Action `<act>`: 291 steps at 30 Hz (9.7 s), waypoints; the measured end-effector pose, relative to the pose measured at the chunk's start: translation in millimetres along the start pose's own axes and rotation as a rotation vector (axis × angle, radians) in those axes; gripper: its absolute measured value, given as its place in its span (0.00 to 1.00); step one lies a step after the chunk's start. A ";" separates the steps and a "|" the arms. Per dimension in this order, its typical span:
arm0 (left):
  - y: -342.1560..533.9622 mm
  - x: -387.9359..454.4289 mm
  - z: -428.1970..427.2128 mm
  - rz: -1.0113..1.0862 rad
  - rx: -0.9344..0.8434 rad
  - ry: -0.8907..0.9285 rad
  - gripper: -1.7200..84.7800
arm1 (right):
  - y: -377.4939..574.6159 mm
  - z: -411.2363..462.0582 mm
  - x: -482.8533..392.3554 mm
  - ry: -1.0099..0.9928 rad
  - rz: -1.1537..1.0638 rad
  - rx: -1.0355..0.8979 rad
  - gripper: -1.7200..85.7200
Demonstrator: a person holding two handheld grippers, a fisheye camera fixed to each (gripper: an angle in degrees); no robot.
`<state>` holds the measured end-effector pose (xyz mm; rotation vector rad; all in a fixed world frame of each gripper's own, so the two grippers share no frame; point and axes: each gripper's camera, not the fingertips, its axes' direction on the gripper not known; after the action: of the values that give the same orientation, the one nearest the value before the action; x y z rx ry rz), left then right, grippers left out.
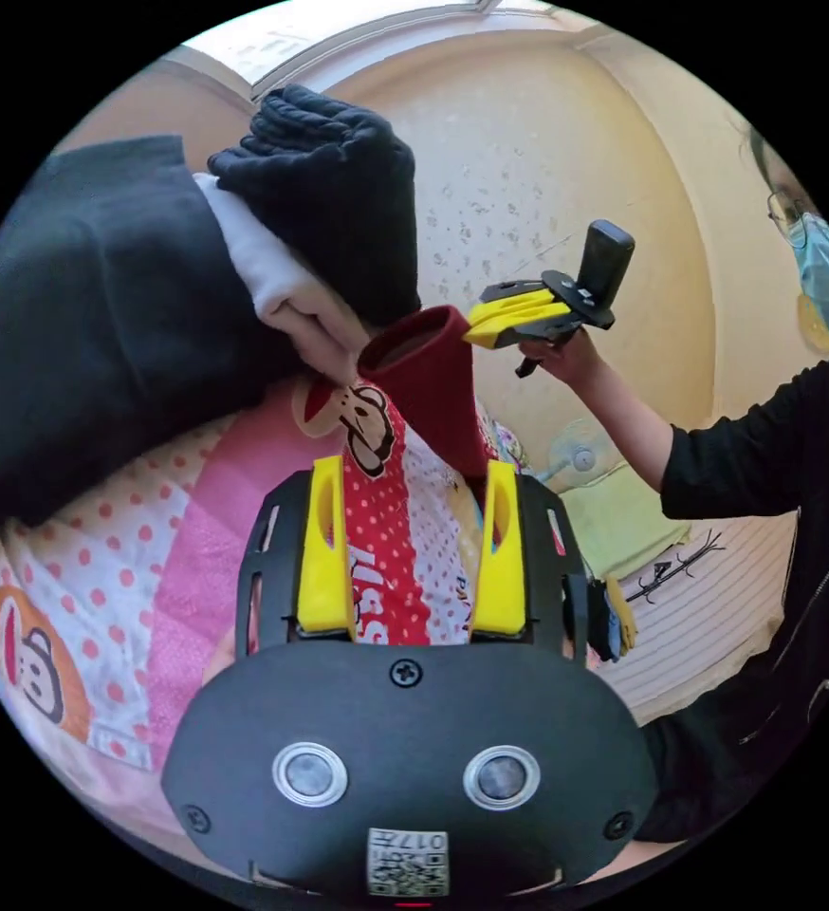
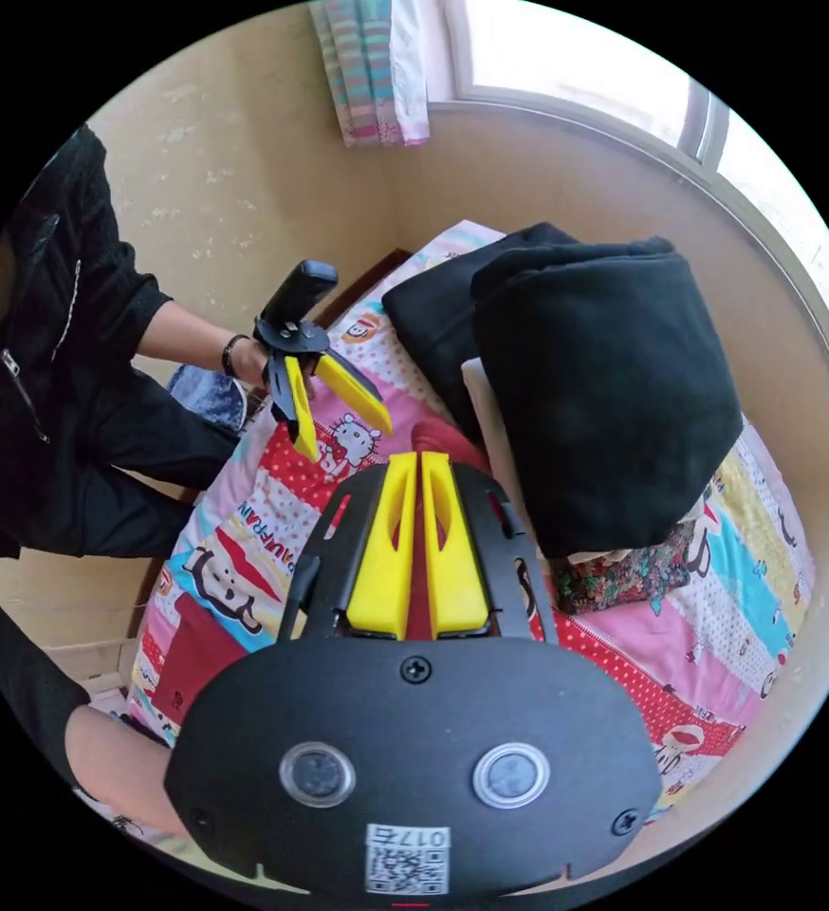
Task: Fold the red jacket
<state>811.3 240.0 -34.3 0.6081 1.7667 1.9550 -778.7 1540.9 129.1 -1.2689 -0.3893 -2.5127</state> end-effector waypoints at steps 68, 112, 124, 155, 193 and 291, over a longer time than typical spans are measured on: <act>-154.3 389.9 64.6 0.160 0.023 -0.439 0.13 | 257.5 -154.6 -60.9 0.016 0.879 0.254 0.06; 18.1 828.0 522.7 2.074 -0.683 -1.045 0.01 | 896.2 -74.2 -197.7 -0.122 1.525 0.731 0.06; -12.7 816.4 472.0 1.901 -0.585 -1.047 0.02 | 769.2 -162.6 -93.0 0.062 1.182 0.470 0.14; -147.5 616.4 381.0 1.350 -0.500 -1.263 0.02 | 752.7 -111.9 -28.2 -0.105 1.217 0.684 0.15; -170.2 358.6 243.2 0.136 -1.197 -0.087 0.08 | 813.4 -17.1 -589.1 -0.020 2.111 0.317 0.15; 9.7 543.5 504.0 -0.069 -0.581 0.289 0.01 | 1161.9 -94.9 -706.8 0.742 2.492 1.529 0.06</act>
<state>666.6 963.4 38.8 0.0681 1.2310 2.4424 -5.9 538.6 -377.6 0.3035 -0.1005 0.0577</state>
